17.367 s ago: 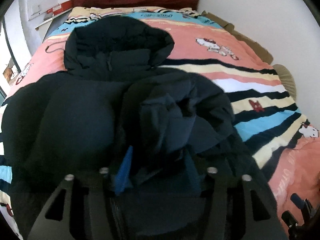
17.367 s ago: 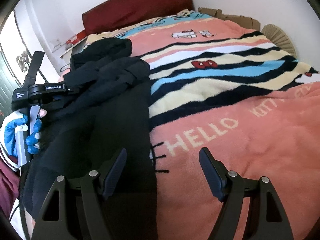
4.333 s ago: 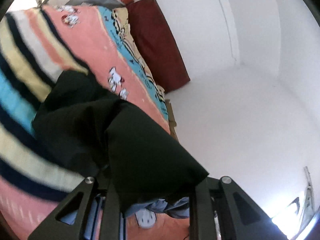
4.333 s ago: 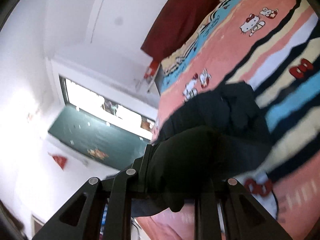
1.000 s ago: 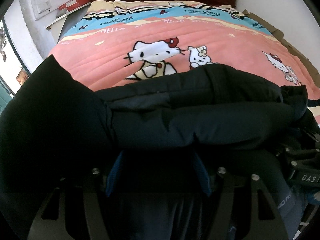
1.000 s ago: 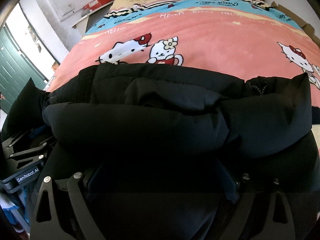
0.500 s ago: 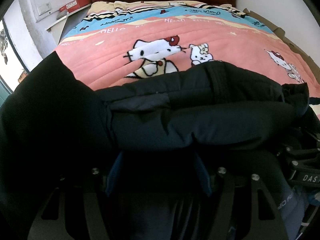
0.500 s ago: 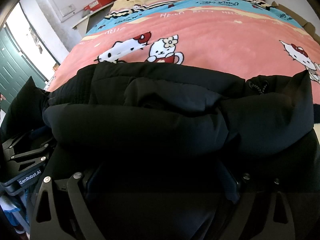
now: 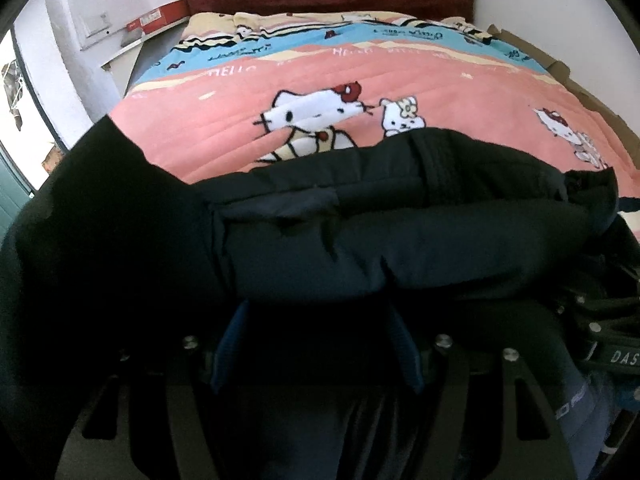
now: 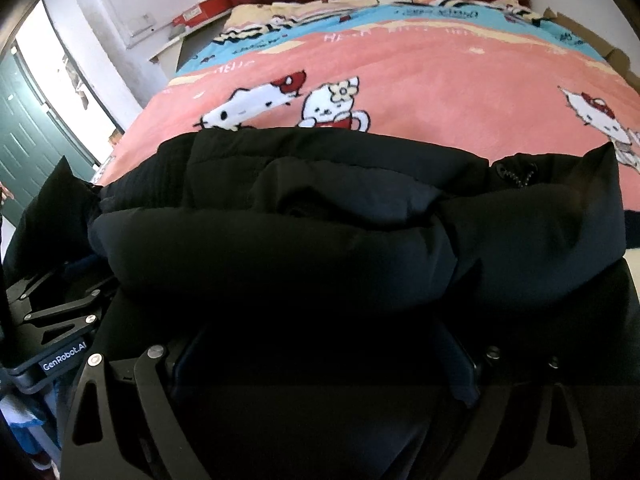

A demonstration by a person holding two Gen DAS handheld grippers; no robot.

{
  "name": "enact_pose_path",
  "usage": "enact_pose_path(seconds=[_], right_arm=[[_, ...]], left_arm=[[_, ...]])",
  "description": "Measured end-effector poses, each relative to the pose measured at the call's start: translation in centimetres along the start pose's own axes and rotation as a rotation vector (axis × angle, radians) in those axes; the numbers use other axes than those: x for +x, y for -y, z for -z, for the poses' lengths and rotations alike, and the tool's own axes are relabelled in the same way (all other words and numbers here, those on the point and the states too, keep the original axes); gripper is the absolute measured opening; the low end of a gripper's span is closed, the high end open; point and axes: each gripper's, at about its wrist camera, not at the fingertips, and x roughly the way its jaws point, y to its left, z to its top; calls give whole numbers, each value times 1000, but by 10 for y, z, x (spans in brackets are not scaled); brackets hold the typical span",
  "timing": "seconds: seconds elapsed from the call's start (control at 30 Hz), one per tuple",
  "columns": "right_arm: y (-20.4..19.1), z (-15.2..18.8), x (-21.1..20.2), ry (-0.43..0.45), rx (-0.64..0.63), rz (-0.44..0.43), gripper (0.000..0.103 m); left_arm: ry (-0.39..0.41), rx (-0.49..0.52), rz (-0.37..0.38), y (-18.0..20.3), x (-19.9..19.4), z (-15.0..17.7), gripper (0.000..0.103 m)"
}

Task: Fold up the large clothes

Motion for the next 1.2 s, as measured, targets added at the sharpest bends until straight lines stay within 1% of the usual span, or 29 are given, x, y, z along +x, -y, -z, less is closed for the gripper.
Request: enact_pose_path(seconds=[0.1,0.2,0.3,0.4,0.5,0.7,0.8,0.9,0.93,1.0,1.1,1.2], right_arm=[[-4,1,-14,-7,-16,6,93],[-2,1,-32,-21,-8,-16,93],[3,3,-57,-5,-3,-10,94],[10,9,-89,21,-5,-1,95],[21,17,-120,42,-1,16,96],[40,37,-172,71,57,19,101],[47,46,-190,68,72,14,102],[51,51,-198,58,67,19,102],[53,53,-199,51,66,18,102],[57,56,-197,39,71,7,102],[66,60,-185,19,88,-1,102],[78,66,-164,-14,113,0,102]], left_arm=[[-9,32,-18,2,-14,-1,65],[-15,45,-10,-2,-29,-1,66],[12,25,8,-16,-58,-1,66],[36,9,11,-31,-85,0,66],[51,14,-24,-48,-116,3,66],[51,-40,-45,-80,-156,18,66],[48,-74,-32,-97,-172,28,66],[32,-100,-9,-115,-178,36,66],[17,-115,15,-123,-176,40,66],[1,-141,37,-133,-172,45,66],[-31,-193,87,-150,-155,56,66],[-72,-212,103,-160,-131,67,66]])
